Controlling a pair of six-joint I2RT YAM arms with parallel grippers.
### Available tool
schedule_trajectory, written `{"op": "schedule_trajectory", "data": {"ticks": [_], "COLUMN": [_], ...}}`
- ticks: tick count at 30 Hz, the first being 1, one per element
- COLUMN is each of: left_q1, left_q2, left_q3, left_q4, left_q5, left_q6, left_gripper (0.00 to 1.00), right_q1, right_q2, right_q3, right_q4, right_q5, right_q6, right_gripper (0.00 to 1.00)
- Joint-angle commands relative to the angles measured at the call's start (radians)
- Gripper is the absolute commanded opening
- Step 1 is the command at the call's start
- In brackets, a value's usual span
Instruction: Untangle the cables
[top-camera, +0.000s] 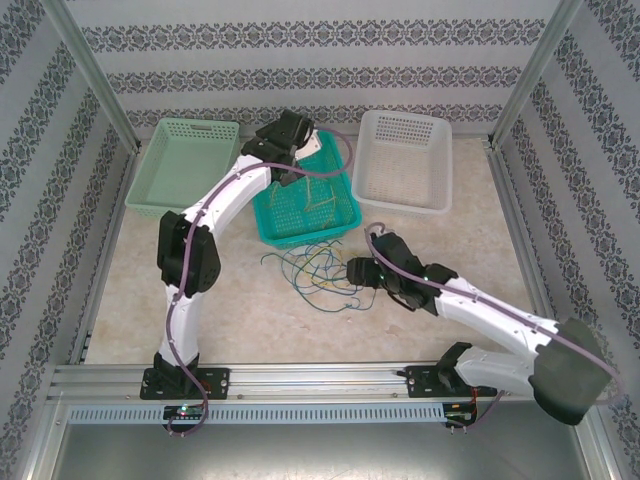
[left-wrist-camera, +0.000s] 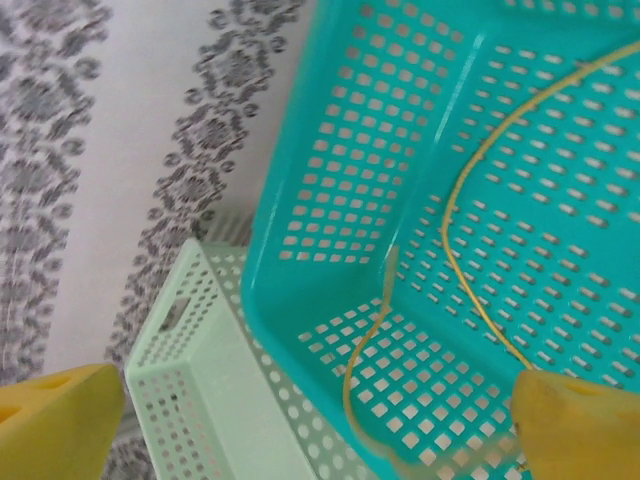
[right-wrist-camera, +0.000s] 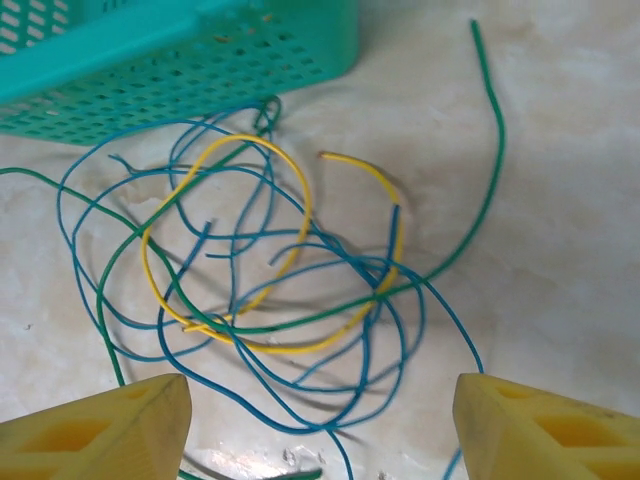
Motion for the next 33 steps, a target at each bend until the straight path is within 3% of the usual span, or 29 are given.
{"op": "schedule_trajectory", "data": {"ticks": [1,7,14,27,33], "left_q1": [0.014,0.013,0.033,0.036,0.036], "left_q2": [-0.124,-0.368,-0.644,-0.913,-0.991], "left_q3": [-0.002,-0.23,-0.521,-0.98,-1.067], "left_q4": [-0.01,0.133,0.261,0.288,0.262], "left_q5": [-0.064,0.076,0.225,0.409,0.433], "left_q6": [-0.19,-0.308,-0.501,-0.865,-0.883], "left_gripper": [1.0,1.0,1.0,1.0,1.0], "right_q1": [-0.005,-0.002,-0.009,-0.026,-0.026], "right_q2": [0.093,0.28,0.438,0.635,0.69], "right_q3": [0.095,0.231,0.304,0.426,0.417], "right_q4": [-0.052,-0.077,-0.08,-0.076,-0.077], "right_q5": [-0.027,-0.035,0.003,0.029,0.022], "right_q6": [-0.083,-0.213,-0.353,-0.412,-0.386], "right_gripper": [0.67,0.59,0.6,0.65,0.54]}}
